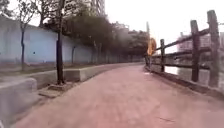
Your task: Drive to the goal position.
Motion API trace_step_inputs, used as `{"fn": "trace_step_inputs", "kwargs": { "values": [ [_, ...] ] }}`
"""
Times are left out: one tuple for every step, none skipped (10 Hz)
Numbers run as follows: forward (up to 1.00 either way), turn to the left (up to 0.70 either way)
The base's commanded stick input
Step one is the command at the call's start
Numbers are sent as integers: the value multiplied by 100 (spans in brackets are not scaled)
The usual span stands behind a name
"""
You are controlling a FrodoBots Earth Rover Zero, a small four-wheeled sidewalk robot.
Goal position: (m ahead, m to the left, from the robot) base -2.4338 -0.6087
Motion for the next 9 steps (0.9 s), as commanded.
{"fn": "trace_step_inputs", "kwargs": {
  "values": [
    [100,0],
    [100,0],
    [100,0],
    [100,0],
    [100,0],
    [100,0],
    [100,0],
    [100,0],
    [100,0]
  ]
}}
